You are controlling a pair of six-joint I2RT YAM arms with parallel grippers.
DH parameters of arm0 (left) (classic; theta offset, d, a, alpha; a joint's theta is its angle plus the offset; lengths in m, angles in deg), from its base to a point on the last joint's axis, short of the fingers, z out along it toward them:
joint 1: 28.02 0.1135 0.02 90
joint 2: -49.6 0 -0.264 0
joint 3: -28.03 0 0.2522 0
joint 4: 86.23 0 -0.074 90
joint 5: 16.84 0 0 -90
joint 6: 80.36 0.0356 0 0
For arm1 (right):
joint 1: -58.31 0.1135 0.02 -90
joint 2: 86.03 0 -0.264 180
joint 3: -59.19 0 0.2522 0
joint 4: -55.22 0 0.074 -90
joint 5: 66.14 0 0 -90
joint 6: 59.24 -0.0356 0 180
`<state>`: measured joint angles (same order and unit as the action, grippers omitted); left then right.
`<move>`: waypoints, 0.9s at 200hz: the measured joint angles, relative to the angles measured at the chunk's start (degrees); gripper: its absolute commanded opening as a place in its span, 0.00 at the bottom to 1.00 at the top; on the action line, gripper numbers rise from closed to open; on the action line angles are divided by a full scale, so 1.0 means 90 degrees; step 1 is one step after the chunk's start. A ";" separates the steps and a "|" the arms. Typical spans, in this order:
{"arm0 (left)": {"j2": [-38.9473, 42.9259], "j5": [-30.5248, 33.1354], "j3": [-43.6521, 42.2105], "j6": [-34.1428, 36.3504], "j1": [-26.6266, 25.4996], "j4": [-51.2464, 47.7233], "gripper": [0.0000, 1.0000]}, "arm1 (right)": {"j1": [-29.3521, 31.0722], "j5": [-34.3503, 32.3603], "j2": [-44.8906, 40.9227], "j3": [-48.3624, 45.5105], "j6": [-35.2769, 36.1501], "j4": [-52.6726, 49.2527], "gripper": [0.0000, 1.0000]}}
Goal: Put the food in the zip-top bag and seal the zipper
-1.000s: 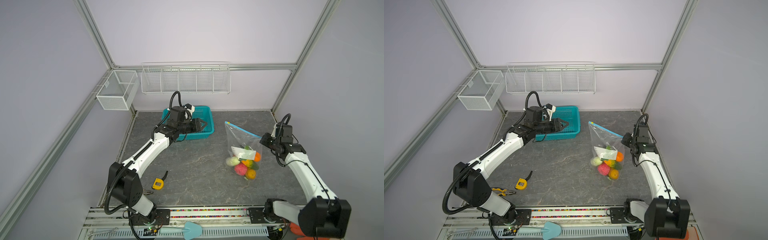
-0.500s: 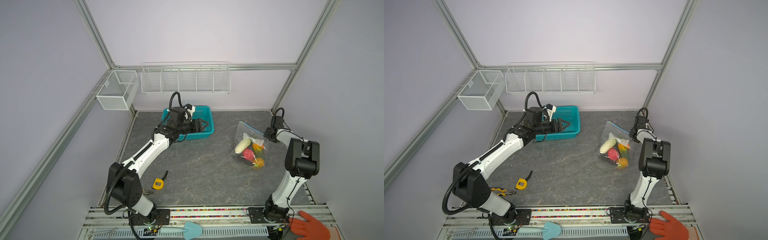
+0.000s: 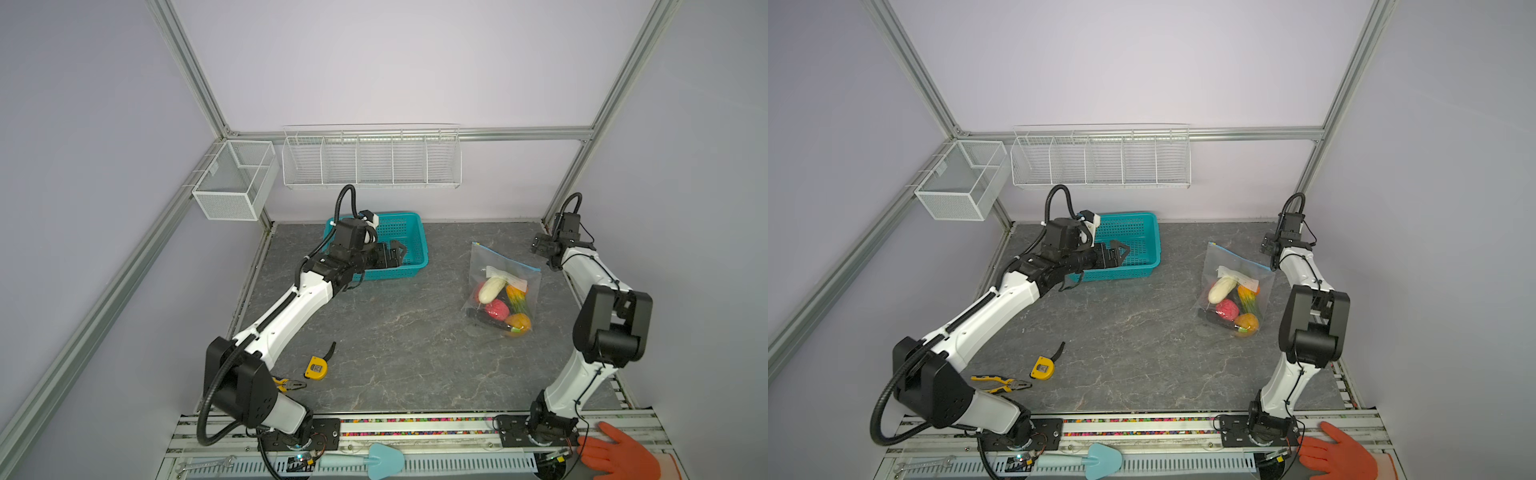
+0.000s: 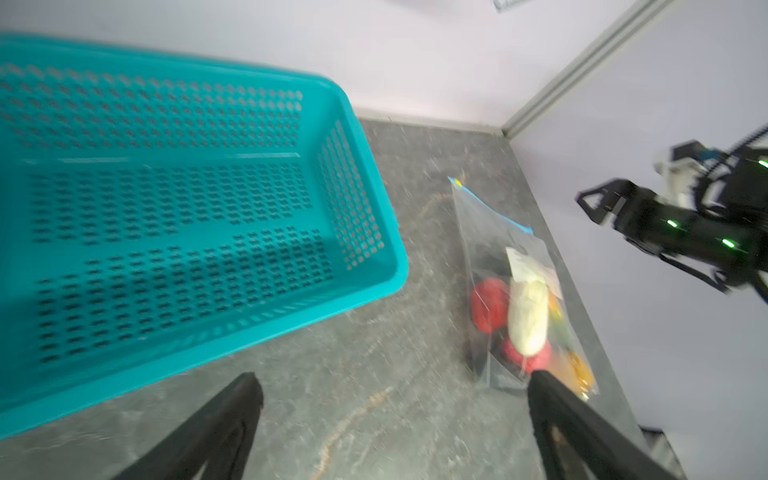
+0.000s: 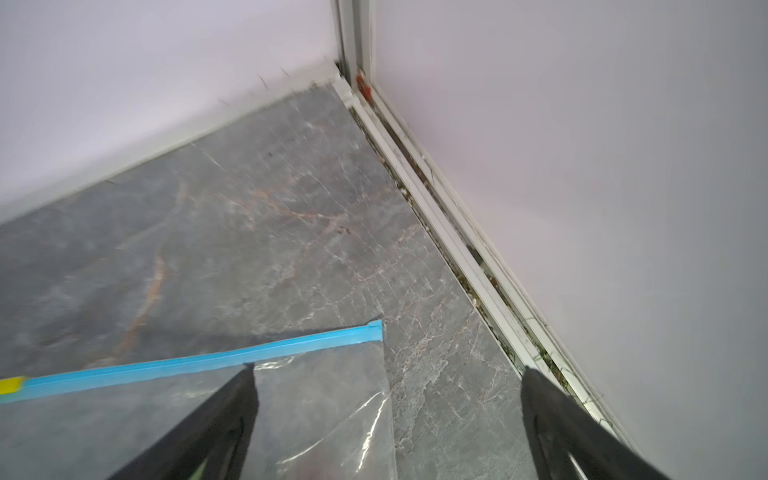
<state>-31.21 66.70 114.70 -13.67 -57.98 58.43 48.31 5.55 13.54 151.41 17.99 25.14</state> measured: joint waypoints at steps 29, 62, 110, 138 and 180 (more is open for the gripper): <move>0.1664 0.1678 -0.1382 0.0308 0.0058 0.0503 1.00 | 0.0389 0.0163 -0.1678 -0.1496 0.0134 0.0787 0.97; 0.2531 0.3106 -0.2798 0.0954 0.0755 0.1054 0.95 | 0.0981 0.0219 -0.2628 -0.3274 0.0707 0.2023 0.96; 0.2650 0.4058 -0.4112 0.1311 0.1178 0.1761 0.89 | 0.1248 0.0648 -0.3283 -0.5017 0.1285 0.3614 0.93; 0.2322 0.4175 -0.4425 0.1362 0.1571 0.2186 0.88 | 0.1868 0.0872 -0.3427 -0.5423 0.1916 0.4488 0.96; 0.1627 0.3983 -0.4595 0.1620 0.2358 0.3334 0.86 | 0.1974 0.0712 -0.3276 -0.5763 0.2414 0.5289 0.98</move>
<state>-16.57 102.54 73.34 0.91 -36.76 88.44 66.08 11.96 -15.94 99.54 39.71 72.75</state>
